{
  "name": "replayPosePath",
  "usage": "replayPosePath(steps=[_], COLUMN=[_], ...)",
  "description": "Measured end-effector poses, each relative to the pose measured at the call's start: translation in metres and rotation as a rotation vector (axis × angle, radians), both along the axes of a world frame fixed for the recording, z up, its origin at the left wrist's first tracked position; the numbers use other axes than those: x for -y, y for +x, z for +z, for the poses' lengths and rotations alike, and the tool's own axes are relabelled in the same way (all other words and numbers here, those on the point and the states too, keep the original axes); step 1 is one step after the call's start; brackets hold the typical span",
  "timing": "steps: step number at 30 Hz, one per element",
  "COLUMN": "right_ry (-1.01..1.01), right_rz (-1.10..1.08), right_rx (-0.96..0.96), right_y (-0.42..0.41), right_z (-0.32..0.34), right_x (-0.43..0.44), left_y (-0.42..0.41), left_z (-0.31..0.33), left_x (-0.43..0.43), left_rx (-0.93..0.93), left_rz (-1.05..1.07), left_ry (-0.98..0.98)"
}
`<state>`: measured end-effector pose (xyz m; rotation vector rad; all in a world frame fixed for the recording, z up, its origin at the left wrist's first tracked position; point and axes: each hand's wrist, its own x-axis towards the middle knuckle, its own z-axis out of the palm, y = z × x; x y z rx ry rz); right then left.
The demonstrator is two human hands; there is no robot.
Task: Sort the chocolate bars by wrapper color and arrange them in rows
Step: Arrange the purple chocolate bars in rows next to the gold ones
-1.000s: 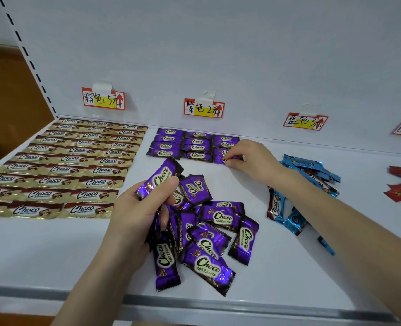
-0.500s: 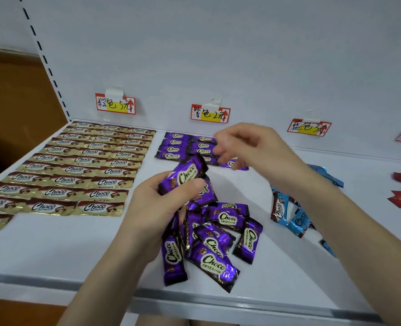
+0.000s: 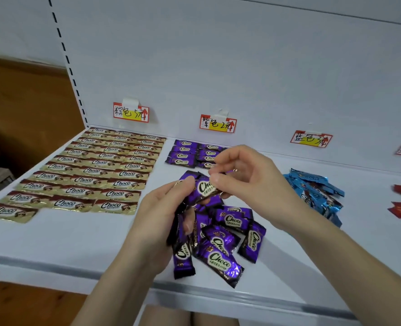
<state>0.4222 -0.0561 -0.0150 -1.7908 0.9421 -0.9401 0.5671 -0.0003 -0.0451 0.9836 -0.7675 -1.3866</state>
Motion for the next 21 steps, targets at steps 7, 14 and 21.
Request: replayPosePath(steps=[7, 14, 21], right_ry=[-0.297, -0.159, -0.301], right_rz=[0.169, -0.124, -0.076], right_rx=[-0.243, -0.247, -0.563], right_y=[-0.005, 0.014, 0.065], right_z=[-0.011, -0.026, -0.058], right_x=[0.002, 0.060, 0.100], left_y=[0.008, 0.024, 0.034], left_z=[-0.008, -0.016, -0.023], left_x=[-0.002, -0.012, -0.010], left_rx=[-0.094, 0.058, 0.053], left_rz=[0.097, 0.138, 0.158], left_ry=[0.037, 0.077, 0.130])
